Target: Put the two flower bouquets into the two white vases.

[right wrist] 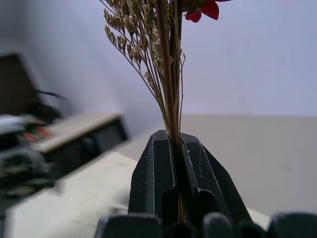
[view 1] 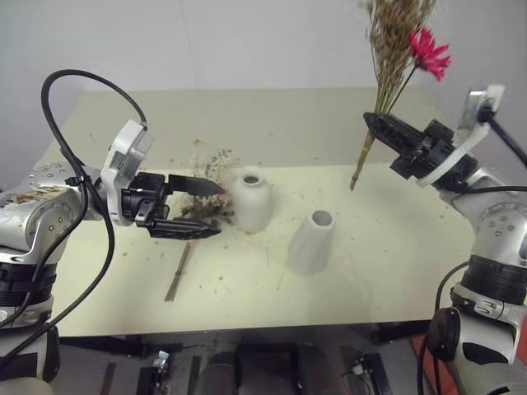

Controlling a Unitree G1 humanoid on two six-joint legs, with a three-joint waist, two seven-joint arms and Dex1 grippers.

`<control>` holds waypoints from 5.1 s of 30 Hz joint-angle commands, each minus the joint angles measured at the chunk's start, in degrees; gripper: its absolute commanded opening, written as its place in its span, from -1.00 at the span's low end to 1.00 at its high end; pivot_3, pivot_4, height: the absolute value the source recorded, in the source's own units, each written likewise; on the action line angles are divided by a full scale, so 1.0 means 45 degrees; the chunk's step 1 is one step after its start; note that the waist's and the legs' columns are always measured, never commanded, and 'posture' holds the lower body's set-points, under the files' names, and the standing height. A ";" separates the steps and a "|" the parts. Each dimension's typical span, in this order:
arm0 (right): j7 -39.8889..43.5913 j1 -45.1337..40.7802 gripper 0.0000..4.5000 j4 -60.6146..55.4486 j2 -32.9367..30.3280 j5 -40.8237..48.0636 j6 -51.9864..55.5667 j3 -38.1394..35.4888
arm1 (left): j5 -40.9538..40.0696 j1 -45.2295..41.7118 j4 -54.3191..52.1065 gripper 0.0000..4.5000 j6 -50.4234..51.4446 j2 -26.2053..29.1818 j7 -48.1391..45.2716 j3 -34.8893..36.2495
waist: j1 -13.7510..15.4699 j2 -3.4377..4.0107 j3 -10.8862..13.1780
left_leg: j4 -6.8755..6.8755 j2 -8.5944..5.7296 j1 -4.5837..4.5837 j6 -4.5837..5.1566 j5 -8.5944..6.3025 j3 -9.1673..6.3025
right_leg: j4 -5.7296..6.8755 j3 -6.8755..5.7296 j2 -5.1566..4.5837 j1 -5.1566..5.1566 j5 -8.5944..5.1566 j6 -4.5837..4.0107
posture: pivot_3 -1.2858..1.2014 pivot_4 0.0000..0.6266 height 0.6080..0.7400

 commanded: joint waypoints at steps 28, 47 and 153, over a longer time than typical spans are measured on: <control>0.1703 0.3096 -0.99 -0.2213 -0.0684 0.0728 -0.1824 0.2877 | 0.0348 -0.0274 -0.0122 1.00 -0.0093 -0.0080 -0.0289 0.0370 | 0.0025 -0.0001 0.0000 | 0.0006 -0.0004 -0.0002 0.0001 0.0000 0.0000 | -0.0002 0.0000 -0.0002 0.0001 -0.0001 0.0002 | 0.03 -0.52 1.00; 0.4327 0.4488 0.98 -0.1603 -0.2594 -0.0483 -0.3363 0.2832 | 0.0409 -0.0346 -0.0072 1.00 -0.0035 0.0011 -0.0321 0.0411 | 0.0112 -0.0004 0.0002 | 0.0012 -0.0008 -0.0005 0.0001 -0.0001 0.0000 | -0.0007 -0.0003 -0.0006 0.0006 -0.0002 0.0004 | 0.03 -0.52 1.00; 1.0582 -0.4312 1.00 1.3218 -0.4619 -0.4933 -1.1866 0.6403 | 0.1226 -0.3907 0.2646 -0.99 0.0124 -0.7022 0.7608 0.2227 | -0.0012 0.0032 0.0057 | 0.0028 -0.0050 -0.0012 -0.0012 0.0005 0.0015 | -0.0019 0.0021 -0.0083 0.0007 0.0066 0.0066 | 0.03 -0.52 1.00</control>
